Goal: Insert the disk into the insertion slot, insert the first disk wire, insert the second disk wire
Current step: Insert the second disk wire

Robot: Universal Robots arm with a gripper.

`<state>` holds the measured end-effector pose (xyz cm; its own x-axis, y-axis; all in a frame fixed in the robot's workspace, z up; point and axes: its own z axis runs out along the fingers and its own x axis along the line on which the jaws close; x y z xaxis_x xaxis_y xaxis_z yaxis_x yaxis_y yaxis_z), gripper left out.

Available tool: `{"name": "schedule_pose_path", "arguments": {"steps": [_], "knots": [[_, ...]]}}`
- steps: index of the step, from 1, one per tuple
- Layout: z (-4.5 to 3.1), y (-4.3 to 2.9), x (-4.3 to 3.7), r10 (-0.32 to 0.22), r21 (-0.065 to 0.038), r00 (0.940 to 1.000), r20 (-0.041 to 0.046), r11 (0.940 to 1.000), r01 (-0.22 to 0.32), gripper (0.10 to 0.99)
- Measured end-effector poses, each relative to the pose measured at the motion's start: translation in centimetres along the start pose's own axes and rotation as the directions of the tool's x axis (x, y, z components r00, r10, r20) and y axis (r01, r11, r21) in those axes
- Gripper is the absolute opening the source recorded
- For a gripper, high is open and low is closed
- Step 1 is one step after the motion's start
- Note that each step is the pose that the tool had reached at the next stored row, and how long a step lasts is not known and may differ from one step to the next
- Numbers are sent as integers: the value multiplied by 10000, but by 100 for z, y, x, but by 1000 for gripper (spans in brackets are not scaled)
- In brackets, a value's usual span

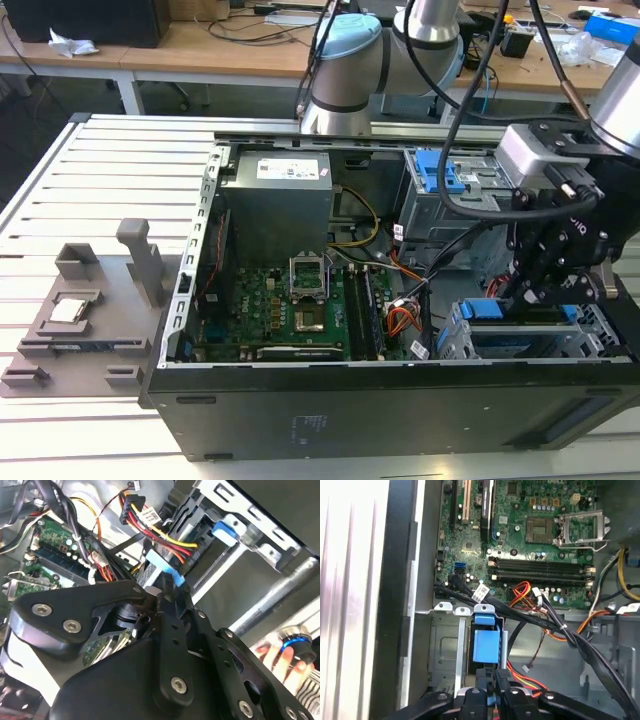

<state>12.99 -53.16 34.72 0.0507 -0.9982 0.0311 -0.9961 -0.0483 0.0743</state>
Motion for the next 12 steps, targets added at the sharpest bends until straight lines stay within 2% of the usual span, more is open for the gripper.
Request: {"name": "schedule_pose_path", "arguments": {"steps": [1,5,7,8,9,10,12], "knots": [[-80,6,2,0,0,10000,-1,10000,0,220],[-185,13,0,-1,0,10000,-1,10000,1,220],[-201,14,-7,-1,0,10000,2,10000,1,220],[-230,15,-13,0,0,10000,-1,10000,0,141],[-255,16,-17,0,0,10000,0,10000,0,106],[-291,19,-18,0,0,10000,-2,10000,0,106],[-316,21,-17,0,0,10000,0,10000,0,106]]}}
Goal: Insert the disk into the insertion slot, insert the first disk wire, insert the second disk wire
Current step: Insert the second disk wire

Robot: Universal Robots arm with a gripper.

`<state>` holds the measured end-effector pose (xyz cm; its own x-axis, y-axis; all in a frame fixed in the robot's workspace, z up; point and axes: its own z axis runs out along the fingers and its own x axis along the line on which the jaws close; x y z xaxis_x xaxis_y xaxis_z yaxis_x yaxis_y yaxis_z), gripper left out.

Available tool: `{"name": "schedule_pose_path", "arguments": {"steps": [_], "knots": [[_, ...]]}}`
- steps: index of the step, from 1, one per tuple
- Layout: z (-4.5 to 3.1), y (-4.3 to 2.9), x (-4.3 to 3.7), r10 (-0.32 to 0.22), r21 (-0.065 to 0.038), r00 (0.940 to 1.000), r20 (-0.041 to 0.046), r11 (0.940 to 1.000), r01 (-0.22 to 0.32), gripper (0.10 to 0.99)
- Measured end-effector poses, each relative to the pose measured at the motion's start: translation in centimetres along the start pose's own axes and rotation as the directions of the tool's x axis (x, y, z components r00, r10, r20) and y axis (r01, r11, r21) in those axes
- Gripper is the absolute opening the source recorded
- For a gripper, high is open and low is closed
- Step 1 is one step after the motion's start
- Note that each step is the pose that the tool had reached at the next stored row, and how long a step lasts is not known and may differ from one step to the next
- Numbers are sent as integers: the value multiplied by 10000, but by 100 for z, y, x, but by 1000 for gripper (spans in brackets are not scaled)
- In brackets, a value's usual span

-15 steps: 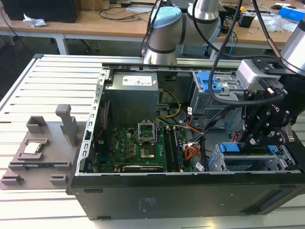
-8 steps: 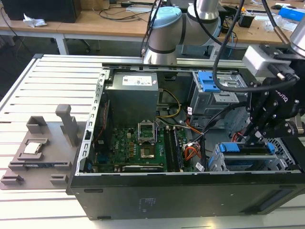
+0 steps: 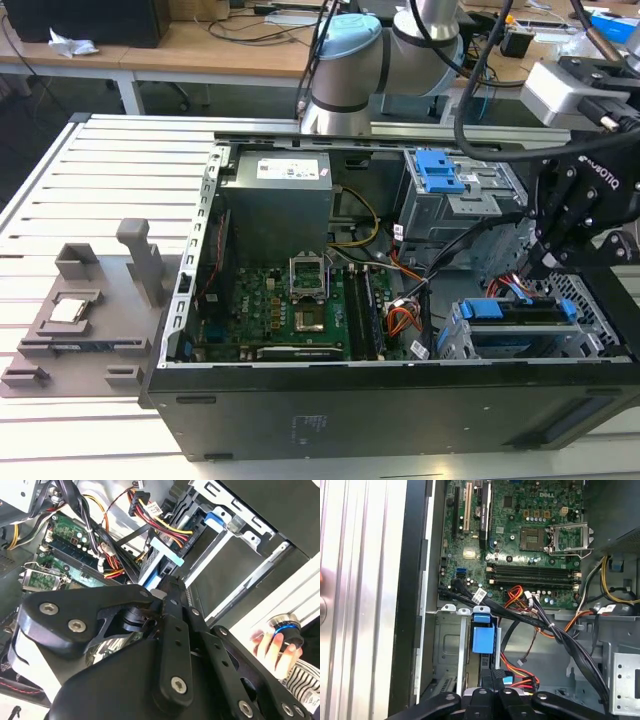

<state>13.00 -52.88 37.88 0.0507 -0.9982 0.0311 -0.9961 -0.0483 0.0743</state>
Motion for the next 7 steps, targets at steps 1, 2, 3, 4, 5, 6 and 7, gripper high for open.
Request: {"name": "schedule_pose_path", "arguments": {"steps": [1,2,3,4,5,6,7], "knots": [[0,0,0,-1,0,10000,3,10000,1,106],[0,0,0,-1,0,10000,4,10000,1,106],[-1,0,0,-1,0,10000,3,10000,1,106],[-1,0,0,-1,0,10000,2,10000,1,106],[-1,0,0,-1,0,10000,2,10000,1,106],[-1,0,0,-1,0,10000,2,10000,1,106],[-2,0,0,-1,0,10000,2,10000,1,106]]}}
